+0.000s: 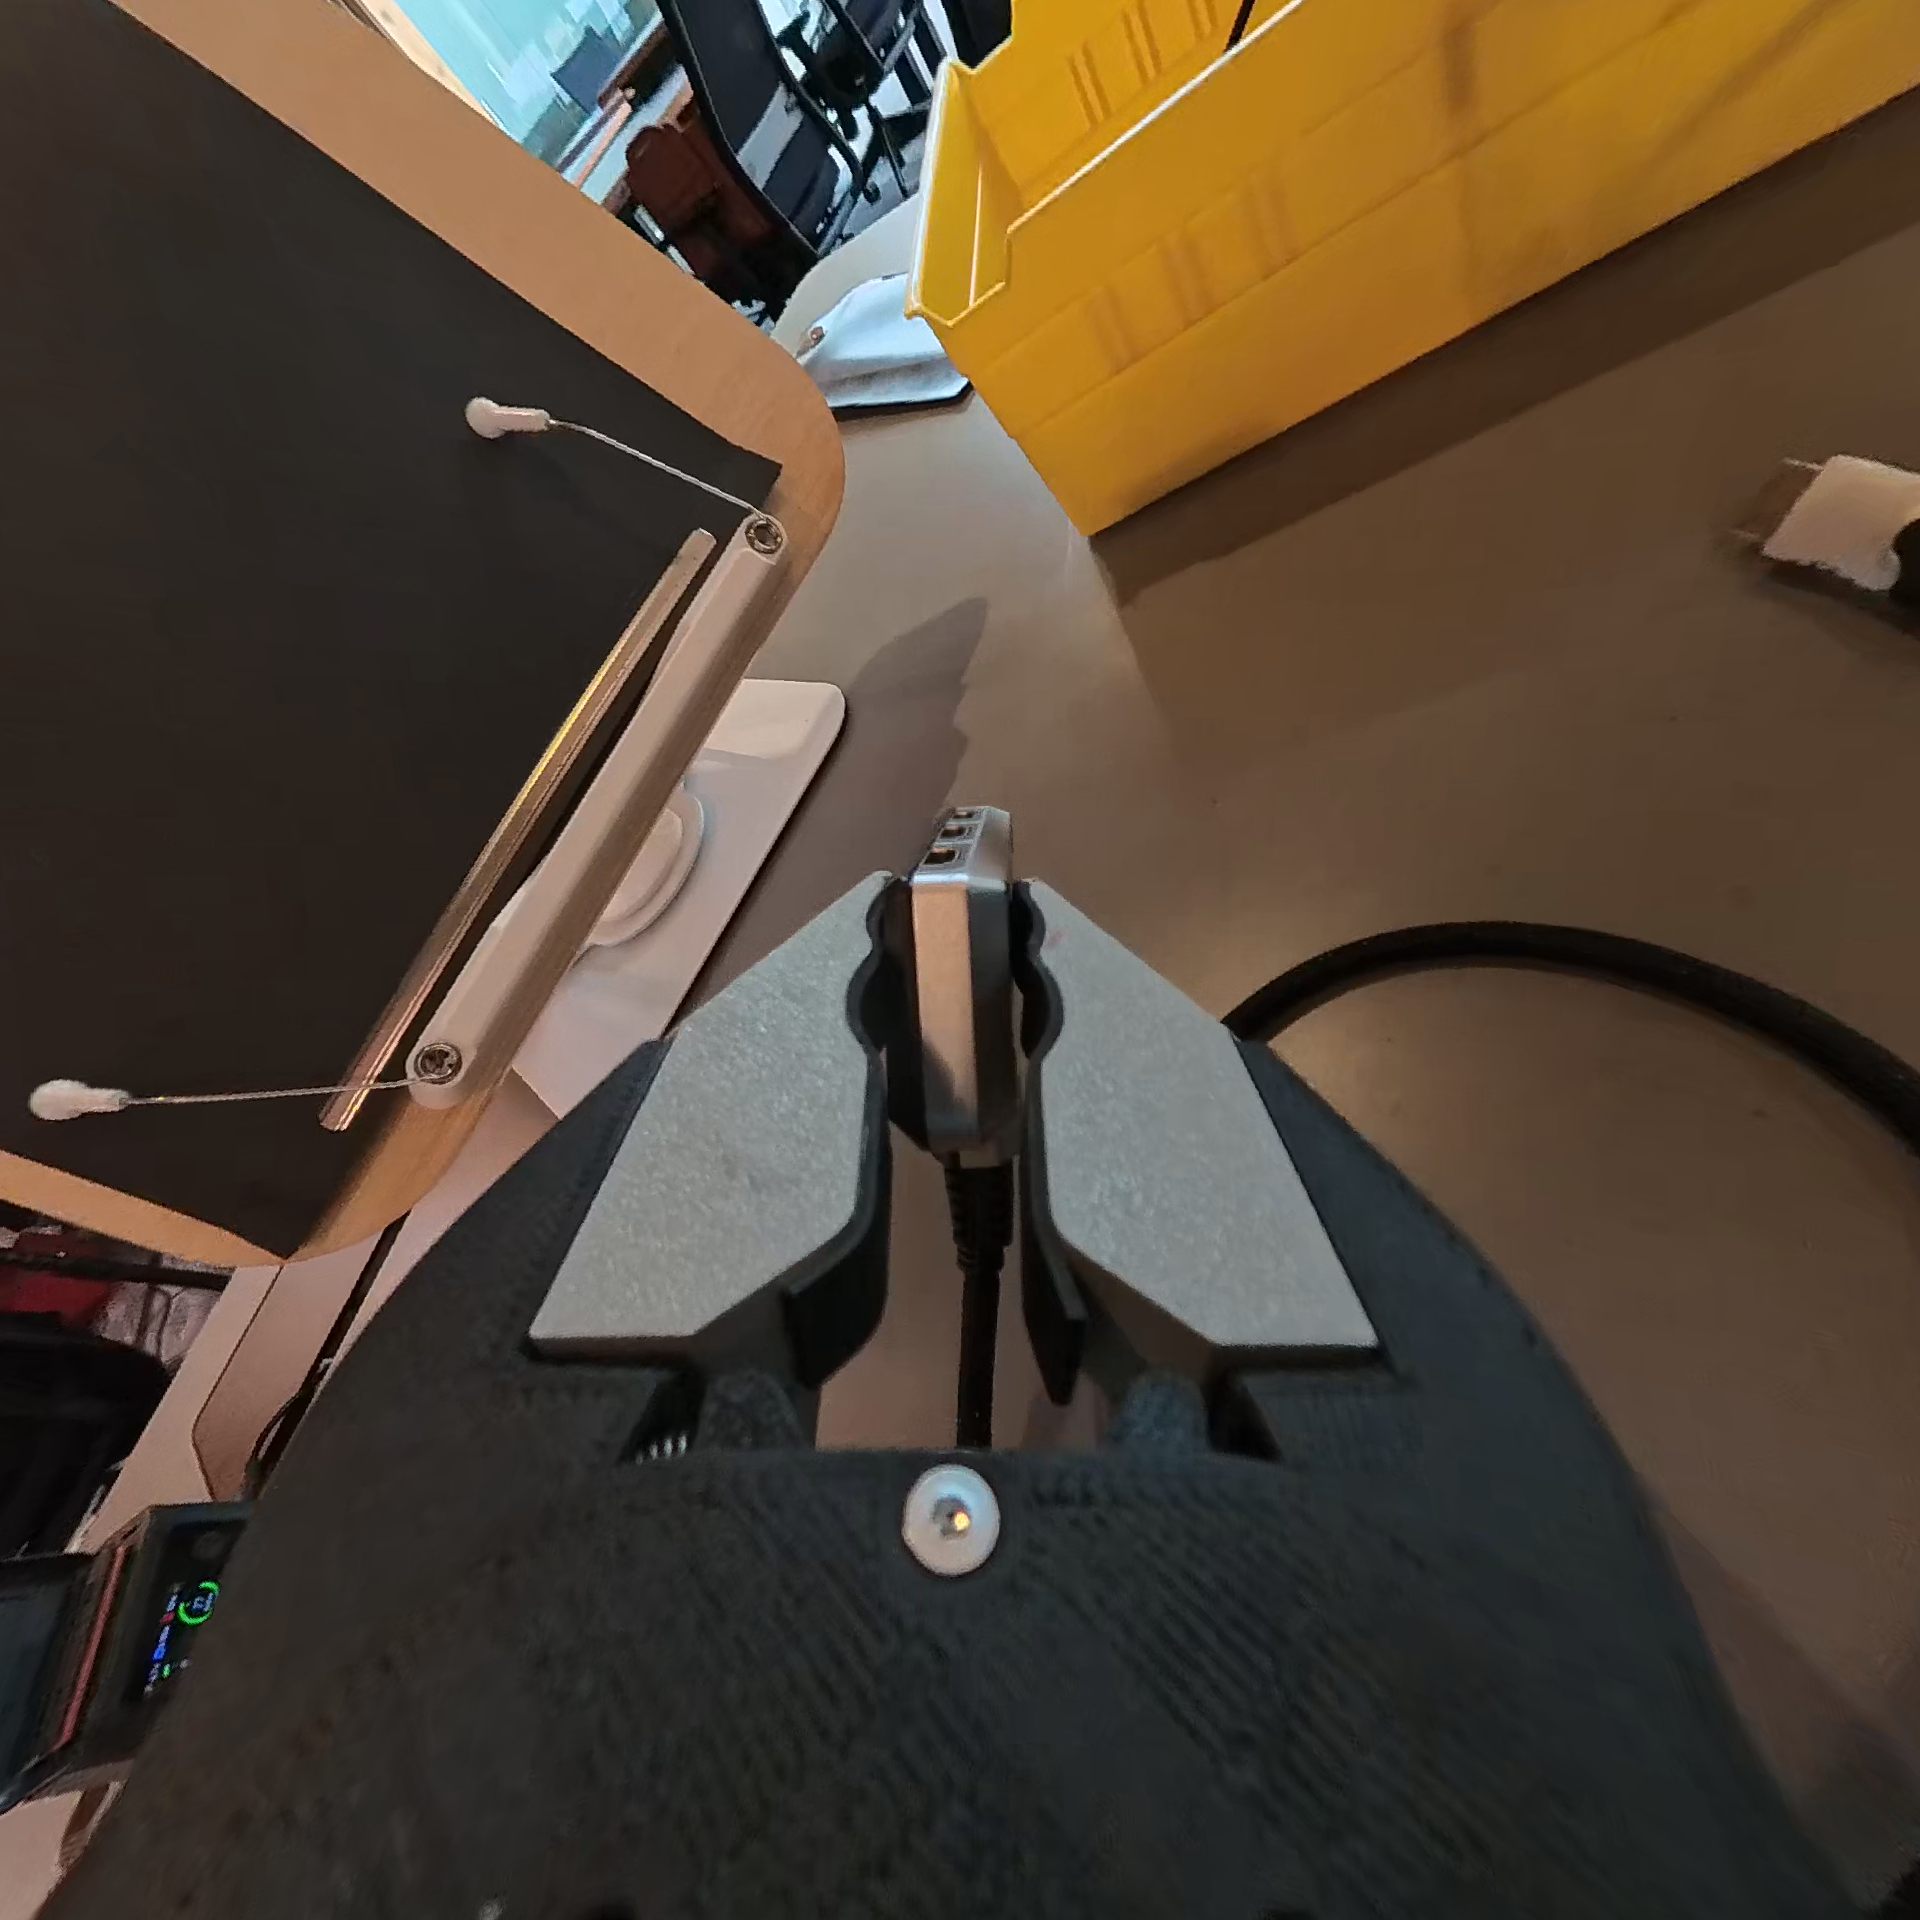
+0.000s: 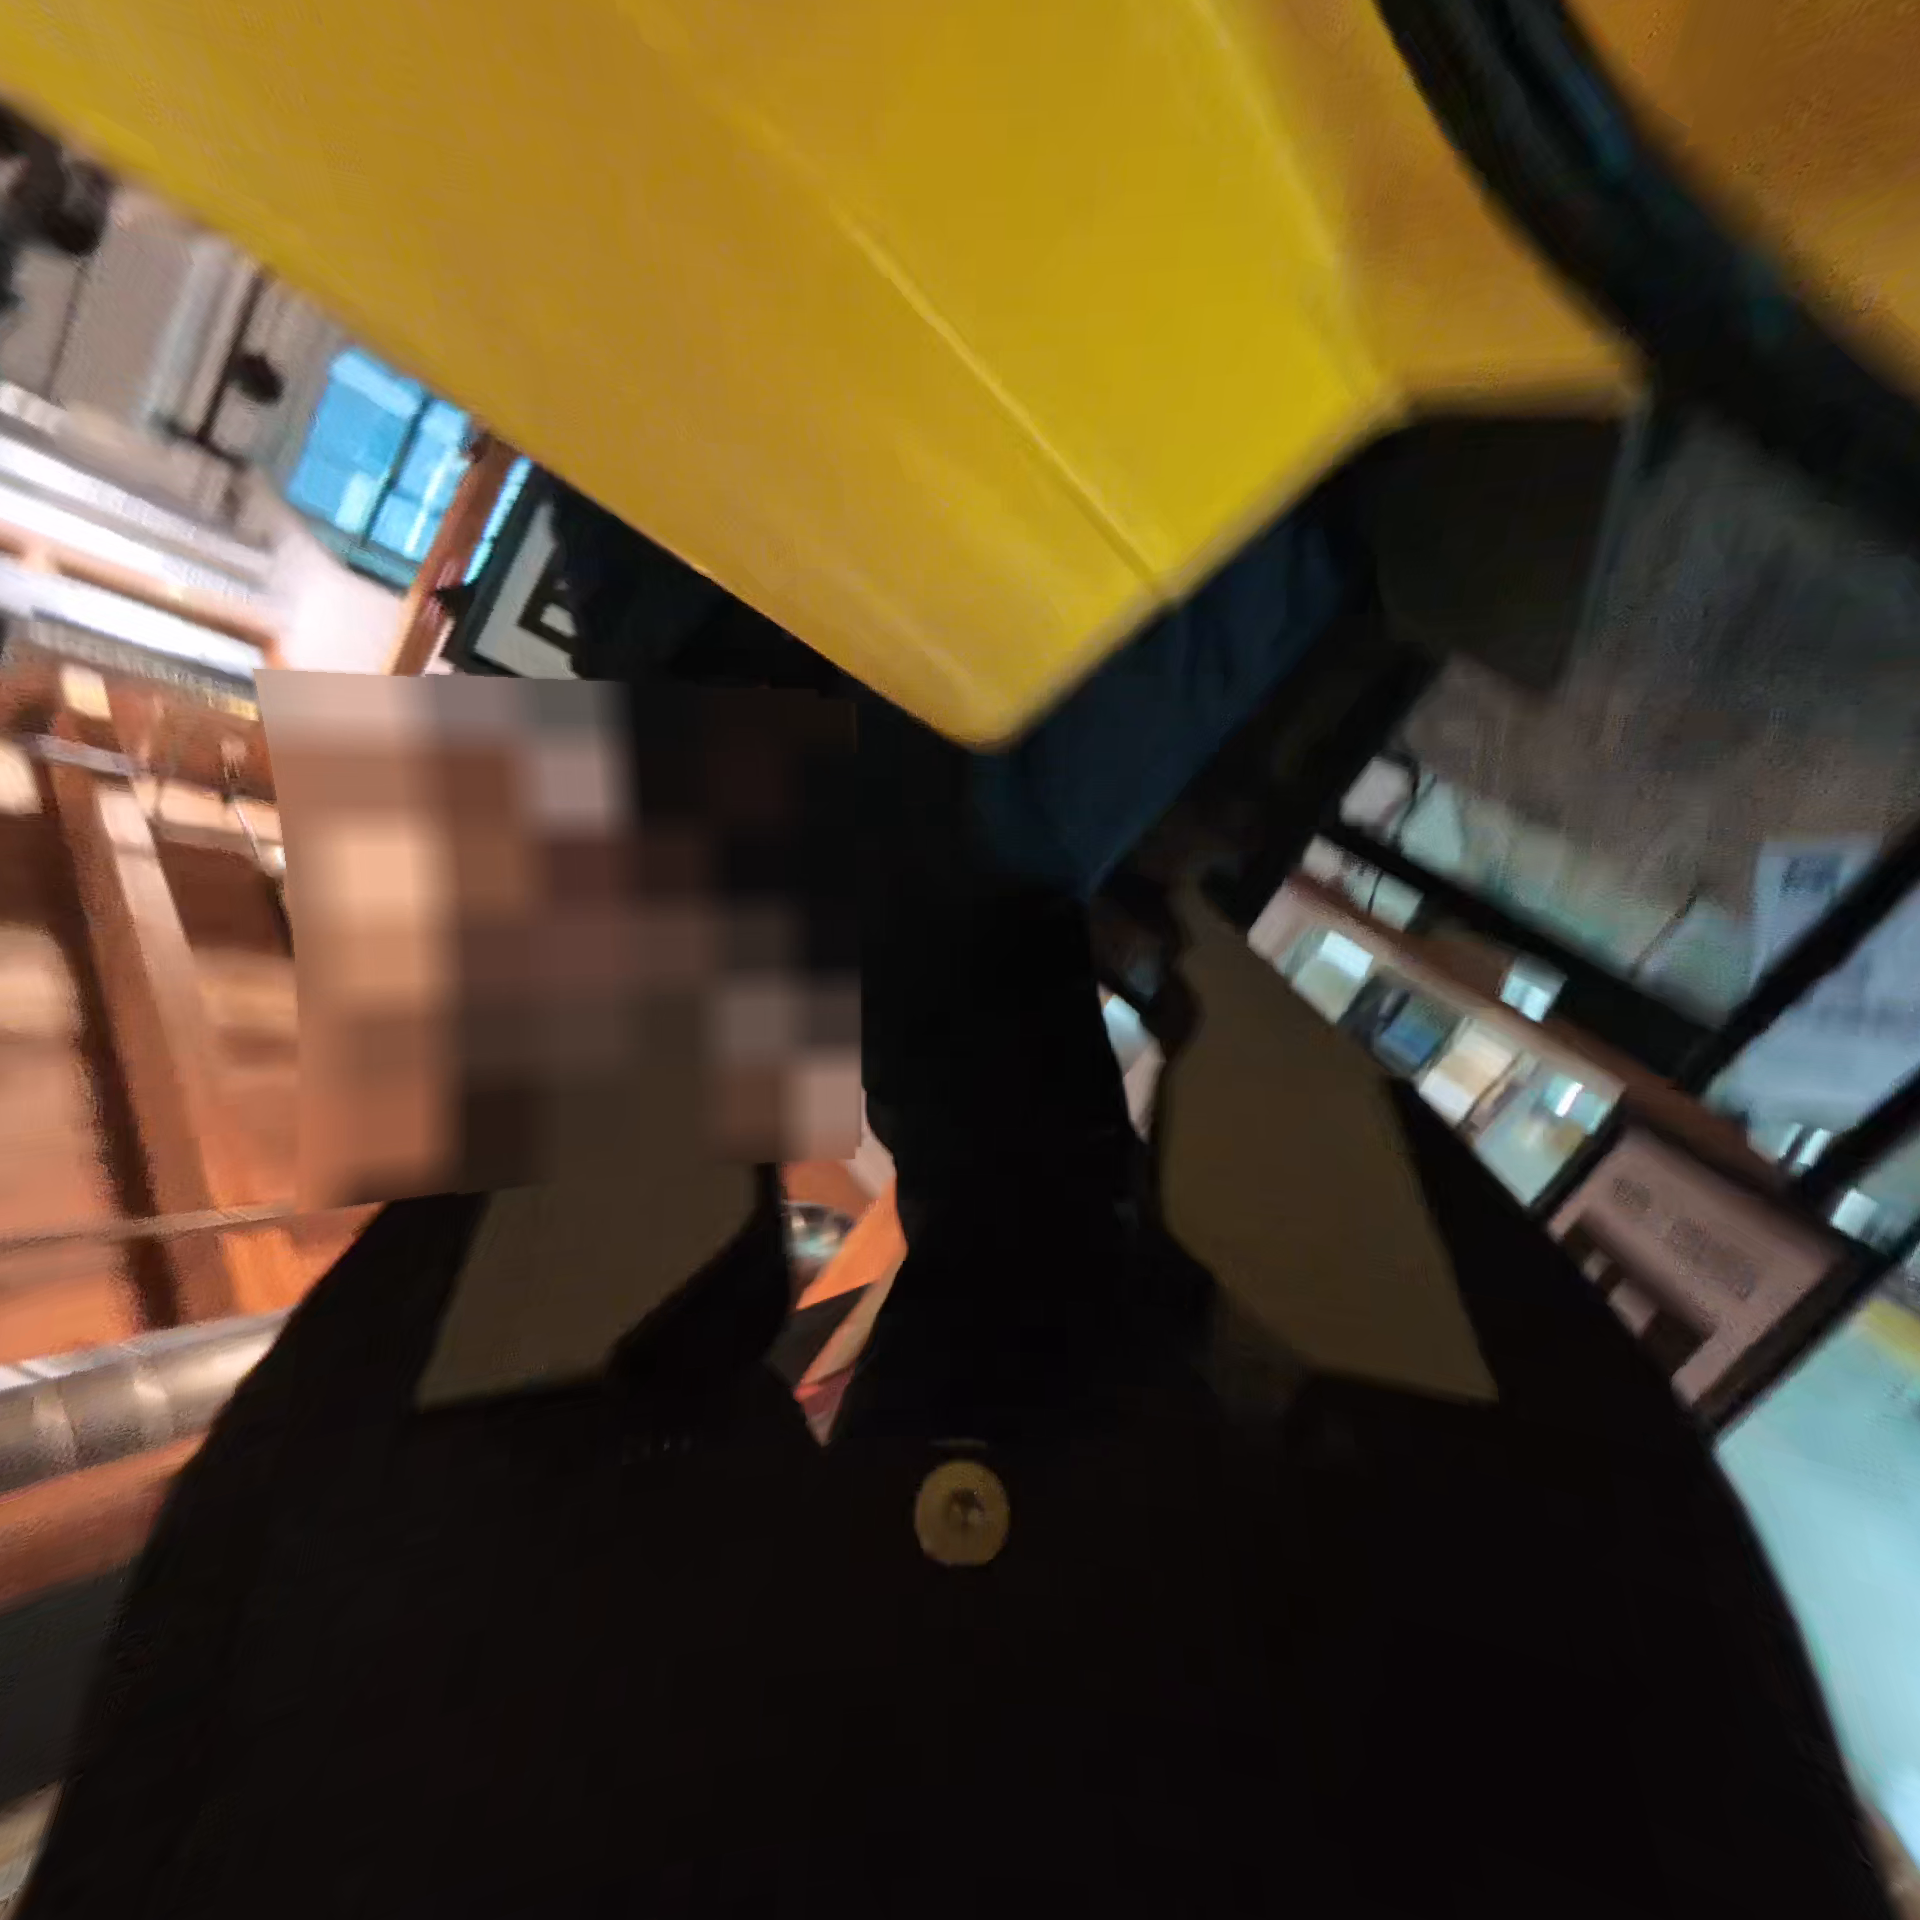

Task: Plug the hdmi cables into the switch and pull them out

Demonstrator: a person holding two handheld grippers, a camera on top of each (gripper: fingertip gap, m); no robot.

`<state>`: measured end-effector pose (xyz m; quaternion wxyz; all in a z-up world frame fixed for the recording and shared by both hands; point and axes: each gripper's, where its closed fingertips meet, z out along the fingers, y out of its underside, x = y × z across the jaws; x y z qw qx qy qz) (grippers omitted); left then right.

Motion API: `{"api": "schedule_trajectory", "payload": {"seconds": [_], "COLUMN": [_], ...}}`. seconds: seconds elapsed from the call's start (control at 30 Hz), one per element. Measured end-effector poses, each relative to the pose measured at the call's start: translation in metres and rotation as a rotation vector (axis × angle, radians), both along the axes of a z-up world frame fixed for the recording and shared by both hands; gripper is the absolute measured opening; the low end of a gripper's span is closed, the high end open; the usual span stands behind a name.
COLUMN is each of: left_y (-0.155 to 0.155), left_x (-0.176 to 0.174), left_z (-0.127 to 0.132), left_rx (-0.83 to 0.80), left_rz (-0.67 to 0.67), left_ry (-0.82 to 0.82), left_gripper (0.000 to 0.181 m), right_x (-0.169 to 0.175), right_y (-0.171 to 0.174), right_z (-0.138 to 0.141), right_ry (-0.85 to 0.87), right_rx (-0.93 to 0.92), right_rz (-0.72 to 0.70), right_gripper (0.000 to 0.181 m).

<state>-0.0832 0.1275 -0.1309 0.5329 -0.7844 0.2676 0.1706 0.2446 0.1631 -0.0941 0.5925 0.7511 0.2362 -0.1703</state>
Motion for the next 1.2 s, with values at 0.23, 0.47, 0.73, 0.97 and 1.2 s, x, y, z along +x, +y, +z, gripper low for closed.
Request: {"api": "schedule_trajectory", "payload": {"seconds": [0.23, 0.47, 0.73, 0.97, 1.2], "left_y": [-0.001, -0.002, -0.016, -0.036, -0.054], "left_x": [-0.002, -0.001, 0.011, 0.046, 0.062], "left_z": [0.002, 0.021, 0.06, 0.077, 0.09], "left_rx": [0.007, 0.112, 0.3, 0.34, 0.328], "left_rz": [0.006, 0.015, -0.088, -0.397, -0.581], "left_ry": [0.005, 0.03, -0.033, -0.297, -0.464], "left_gripper": [0.018, 0.018, 0.018, 0.019, 0.018], "right_x": [-0.001, -0.089, -0.159, -0.213, -0.256], "right_y": [-0.007, 0.05, -0.039, -0.062, -0.076], "right_z": [0.051, 0.097, 0.146, 0.075, 0.03], "right_ry": [0.221, 1.067, 1.931, 1.96, 1.944], "right_rx": [-0.054, 0.642, 1.16, 1.236, 1.261], "right_rz": [0.068, -0.021, 0.012, 0.045, 0.291], "right_gripper": [0.013, 0.0, 0.004, 0.06, 0.072]}}
